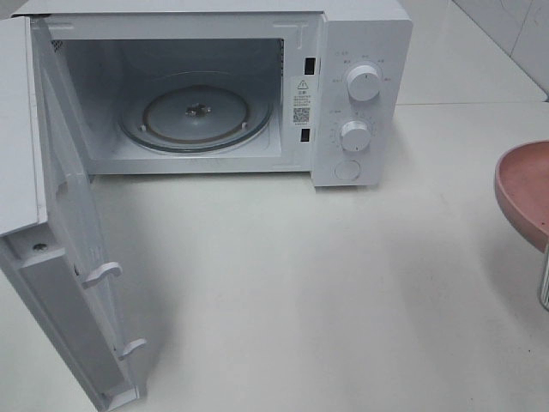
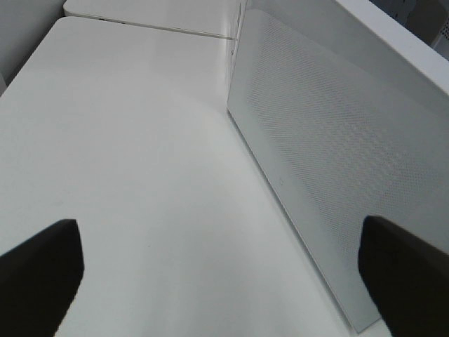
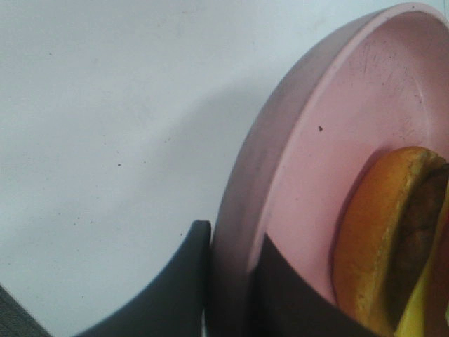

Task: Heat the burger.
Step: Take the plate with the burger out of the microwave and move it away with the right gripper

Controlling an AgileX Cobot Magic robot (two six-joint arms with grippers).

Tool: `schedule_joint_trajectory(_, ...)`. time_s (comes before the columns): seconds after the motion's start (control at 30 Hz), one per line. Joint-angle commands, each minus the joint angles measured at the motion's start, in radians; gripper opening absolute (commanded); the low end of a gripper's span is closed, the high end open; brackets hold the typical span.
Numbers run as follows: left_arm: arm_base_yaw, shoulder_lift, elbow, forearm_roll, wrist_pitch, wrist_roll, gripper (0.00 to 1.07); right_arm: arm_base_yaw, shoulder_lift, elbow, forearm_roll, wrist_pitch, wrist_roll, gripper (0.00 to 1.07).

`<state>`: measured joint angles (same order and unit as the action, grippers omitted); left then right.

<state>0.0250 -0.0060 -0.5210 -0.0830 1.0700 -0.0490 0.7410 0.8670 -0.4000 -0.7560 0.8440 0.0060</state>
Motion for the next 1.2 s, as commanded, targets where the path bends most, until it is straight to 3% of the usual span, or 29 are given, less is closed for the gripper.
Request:
schedule_joint_trajectory(0.03, 0.005, -0.004, 0.003, 0.001, -0.001, 0.001, 1.00, -0.003, -0.015, -0.007, -0.121, 0.040, 0.153, 0.00)
schedule_joint_trajectory(0.27, 0.005, -0.004, 0.003, 0.001, -0.001, 0.001, 1.00, -0.005, 0.022, -0.007, -0.172, 0.118, 0.322, 0.00)
schedule_joint_trajectory(0.6, 0.005, -0.004, 0.003, 0.001, -0.001, 0.001, 1.00, -0.005, 0.207, -0.015, -0.207, 0.168, 0.579, 0.00)
schedule_joint_trajectory(0.77, 0.005, -0.004, 0.003, 0.001, -0.001, 0.001, 1.00, -0.005, 0.311, -0.071, -0.209, 0.167, 0.781, 0.00)
schedule_joint_trajectory(1.2, 0.005, -0.004, 0.003, 0.001, -0.001, 0.001, 1.00, -0.005, 0.523, -0.082, -0.236, 0.153, 0.967, 0.02)
